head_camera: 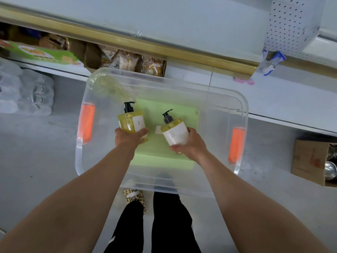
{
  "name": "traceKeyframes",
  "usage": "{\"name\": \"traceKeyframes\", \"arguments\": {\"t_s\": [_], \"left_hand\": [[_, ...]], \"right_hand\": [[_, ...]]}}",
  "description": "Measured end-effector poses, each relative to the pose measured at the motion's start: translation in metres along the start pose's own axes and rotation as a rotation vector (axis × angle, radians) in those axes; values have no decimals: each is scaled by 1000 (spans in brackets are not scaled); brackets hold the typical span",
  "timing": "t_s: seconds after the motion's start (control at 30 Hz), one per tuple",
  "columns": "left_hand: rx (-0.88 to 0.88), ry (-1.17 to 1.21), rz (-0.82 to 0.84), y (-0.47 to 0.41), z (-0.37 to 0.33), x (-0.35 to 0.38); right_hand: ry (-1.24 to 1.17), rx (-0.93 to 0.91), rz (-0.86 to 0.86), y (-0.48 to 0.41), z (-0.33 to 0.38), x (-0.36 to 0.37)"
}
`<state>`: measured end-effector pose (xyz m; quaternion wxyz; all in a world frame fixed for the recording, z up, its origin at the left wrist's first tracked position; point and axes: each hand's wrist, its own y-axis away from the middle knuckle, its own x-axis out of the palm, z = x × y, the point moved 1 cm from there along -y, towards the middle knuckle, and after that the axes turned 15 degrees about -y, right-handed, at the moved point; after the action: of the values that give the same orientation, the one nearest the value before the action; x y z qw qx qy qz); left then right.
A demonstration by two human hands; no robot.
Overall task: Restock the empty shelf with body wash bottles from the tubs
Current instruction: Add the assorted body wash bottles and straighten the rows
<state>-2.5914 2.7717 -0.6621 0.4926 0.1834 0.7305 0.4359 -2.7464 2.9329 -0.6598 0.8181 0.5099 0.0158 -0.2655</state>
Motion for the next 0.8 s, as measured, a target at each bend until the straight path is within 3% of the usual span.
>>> {"name": "traceKeyframes", "arguments": {"t_s": [0.17, 0.3, 0.5, 0.8], "left_hand": [[-68, 228, 264, 19, 1, -26], [16, 337, 460, 55, 6, -50], [215, 400, 578, 123, 4, -95], [637, 482, 755, 251, -19, -172]], "right_hand": [[-421, 227, 102, 27, 6, -4], [-773, 299, 140, 68, 13, -9], [-1058, 144, 142, 144, 40, -15], [-1239, -232, 95, 279, 103, -56]]}}
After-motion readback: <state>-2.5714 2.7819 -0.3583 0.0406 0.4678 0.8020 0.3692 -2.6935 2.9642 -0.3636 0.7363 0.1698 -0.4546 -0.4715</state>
